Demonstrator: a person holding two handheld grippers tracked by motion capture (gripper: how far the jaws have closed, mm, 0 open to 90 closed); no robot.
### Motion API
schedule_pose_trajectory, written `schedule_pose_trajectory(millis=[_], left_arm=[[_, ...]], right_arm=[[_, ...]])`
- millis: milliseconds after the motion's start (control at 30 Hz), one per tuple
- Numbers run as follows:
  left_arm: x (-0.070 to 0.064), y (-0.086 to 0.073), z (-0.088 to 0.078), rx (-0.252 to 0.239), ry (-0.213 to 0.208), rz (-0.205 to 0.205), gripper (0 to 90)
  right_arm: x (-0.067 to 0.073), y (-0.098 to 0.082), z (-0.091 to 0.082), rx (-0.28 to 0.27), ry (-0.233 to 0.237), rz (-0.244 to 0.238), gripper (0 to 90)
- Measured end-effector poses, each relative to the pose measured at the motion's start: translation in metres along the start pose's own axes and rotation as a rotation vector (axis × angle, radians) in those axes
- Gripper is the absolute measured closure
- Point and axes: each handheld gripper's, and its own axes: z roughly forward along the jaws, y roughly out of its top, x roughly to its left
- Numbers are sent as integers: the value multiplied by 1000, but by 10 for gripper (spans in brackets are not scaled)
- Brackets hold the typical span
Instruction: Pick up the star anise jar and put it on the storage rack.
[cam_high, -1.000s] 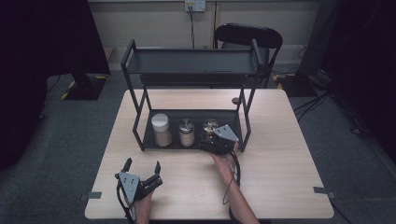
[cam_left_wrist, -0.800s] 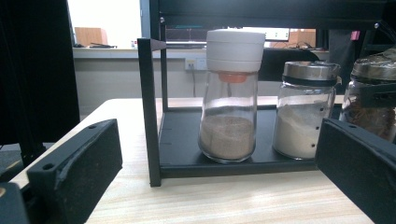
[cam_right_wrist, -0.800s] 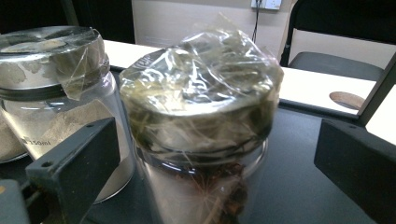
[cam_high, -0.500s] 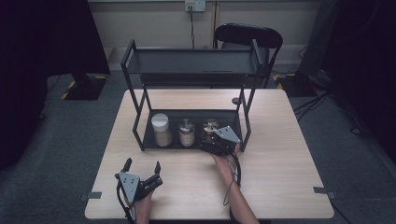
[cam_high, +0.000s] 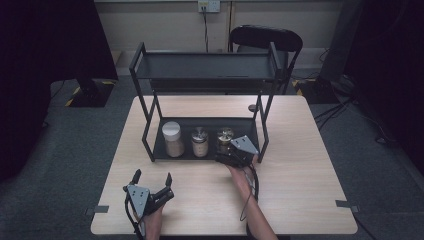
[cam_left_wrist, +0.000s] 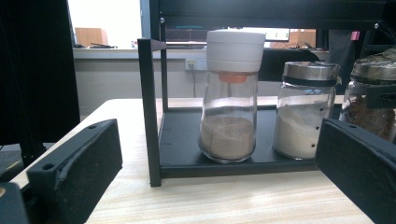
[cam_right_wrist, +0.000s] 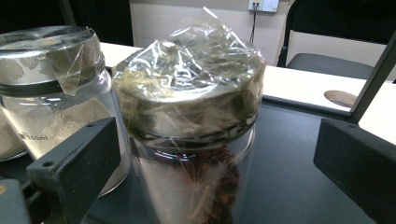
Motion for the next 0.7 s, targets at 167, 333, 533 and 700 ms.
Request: schedule_pose_trajectory(millis=[167,333,533,700], left_arm=[[0,0,0,0,0,1,1],[0,0,0,0,0,1,1],[0,0,0,1,1,1,1],[0,0,0,2,1,1,1]], right_arm=[[0,0,-1,-5,2,2,4],[1,0,-2,-11,0,3,10],[1,1,-5,-16,0,12,10],[1,2,-6,-21,-1,14,11]])
